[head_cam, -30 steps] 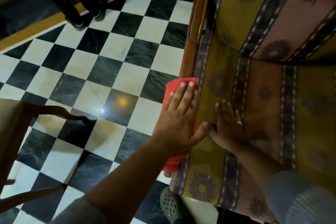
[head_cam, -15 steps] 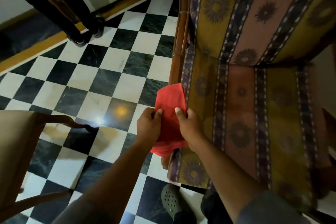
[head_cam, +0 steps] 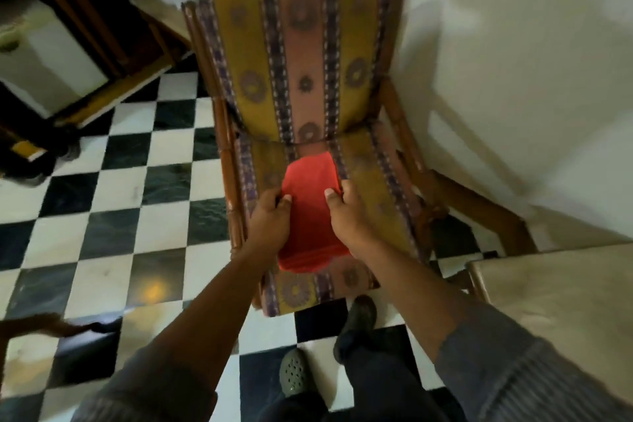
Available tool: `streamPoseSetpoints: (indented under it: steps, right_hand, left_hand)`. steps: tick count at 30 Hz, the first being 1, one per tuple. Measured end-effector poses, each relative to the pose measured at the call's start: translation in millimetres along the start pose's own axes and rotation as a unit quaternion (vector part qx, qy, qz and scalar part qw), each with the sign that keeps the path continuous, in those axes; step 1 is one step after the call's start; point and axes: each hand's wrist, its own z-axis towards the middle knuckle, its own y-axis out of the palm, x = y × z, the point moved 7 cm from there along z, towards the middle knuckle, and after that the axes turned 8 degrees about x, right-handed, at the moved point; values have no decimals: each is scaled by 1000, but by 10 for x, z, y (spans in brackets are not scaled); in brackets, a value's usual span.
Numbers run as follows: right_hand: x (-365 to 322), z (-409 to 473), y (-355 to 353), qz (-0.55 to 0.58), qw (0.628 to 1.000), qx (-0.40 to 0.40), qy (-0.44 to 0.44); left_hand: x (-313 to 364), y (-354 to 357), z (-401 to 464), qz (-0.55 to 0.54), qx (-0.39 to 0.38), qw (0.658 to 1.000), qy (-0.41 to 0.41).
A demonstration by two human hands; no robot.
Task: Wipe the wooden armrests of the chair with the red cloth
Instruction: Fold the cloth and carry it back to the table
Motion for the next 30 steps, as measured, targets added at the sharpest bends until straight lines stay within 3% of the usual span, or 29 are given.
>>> streamPoseSetpoints:
  steps: [8, 16, 24, 30]
  right_hand:
    - [144, -269, -1631, 58, 987, 152, -6]
    - [1266, -681, -3322, 181, 928, 319, 61]
    - [2931, -1107, -4517, 214, 855, 441, 169]
    - [4121, -1379, -4804, 254, 788, 494, 266]
  left_hand:
    - [1124, 1092, -535, 51, -153, 977, 143]
    - [1771, 2900, -1647, 107, -336, 908, 227]
    - [1527, 4787, -2972, 191, -473, 828, 233]
    - [905, 5841, -3702, 269, -551, 757, 227]
